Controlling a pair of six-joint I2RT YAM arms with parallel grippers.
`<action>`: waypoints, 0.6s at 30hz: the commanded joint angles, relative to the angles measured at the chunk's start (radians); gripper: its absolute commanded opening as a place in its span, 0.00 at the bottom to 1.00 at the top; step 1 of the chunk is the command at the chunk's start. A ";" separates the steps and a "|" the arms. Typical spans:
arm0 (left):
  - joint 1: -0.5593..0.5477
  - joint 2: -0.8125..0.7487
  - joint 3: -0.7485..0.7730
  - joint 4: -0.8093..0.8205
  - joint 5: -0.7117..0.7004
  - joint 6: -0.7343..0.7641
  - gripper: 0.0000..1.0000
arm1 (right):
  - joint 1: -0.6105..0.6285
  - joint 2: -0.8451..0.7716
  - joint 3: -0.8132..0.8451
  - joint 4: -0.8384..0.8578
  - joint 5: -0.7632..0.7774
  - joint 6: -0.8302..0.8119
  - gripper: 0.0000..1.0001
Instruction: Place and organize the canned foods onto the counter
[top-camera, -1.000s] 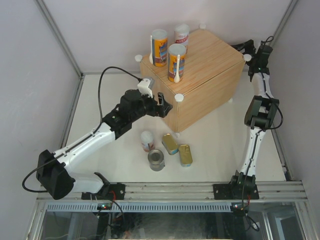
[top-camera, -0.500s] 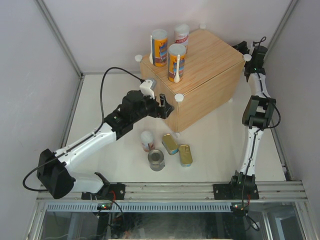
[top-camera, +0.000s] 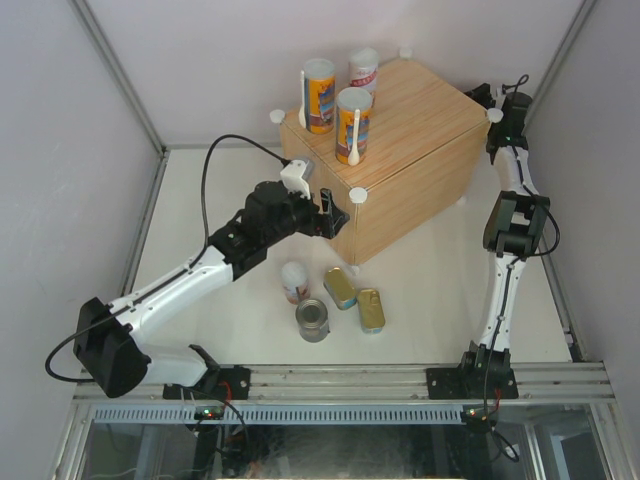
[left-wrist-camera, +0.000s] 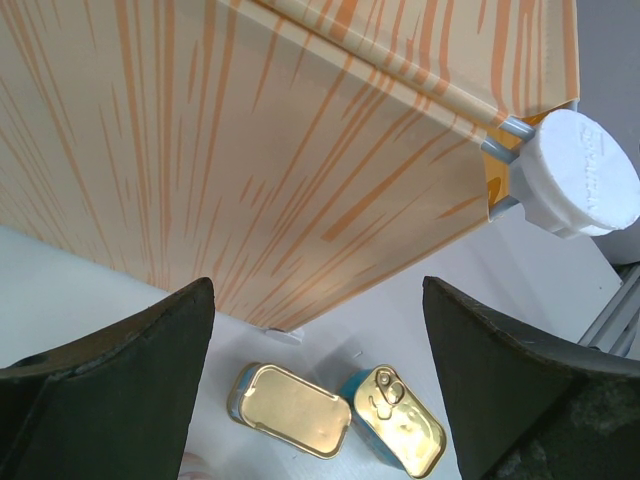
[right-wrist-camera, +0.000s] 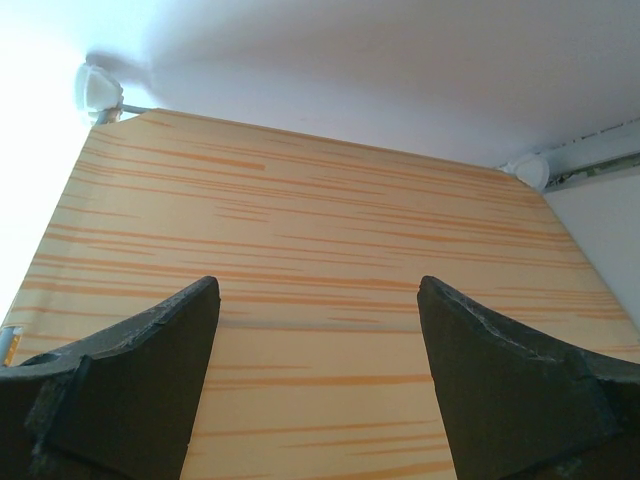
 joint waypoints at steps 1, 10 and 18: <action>-0.004 -0.033 -0.029 0.048 -0.005 0.012 0.89 | 0.071 -0.020 0.006 0.051 -0.094 -0.023 0.80; -0.006 -0.038 -0.033 0.052 -0.009 0.013 0.89 | 0.107 -0.032 -0.015 0.040 -0.108 -0.040 0.81; -0.006 -0.064 -0.057 0.053 -0.026 0.013 0.89 | 0.142 -0.054 -0.044 0.036 -0.118 -0.056 0.82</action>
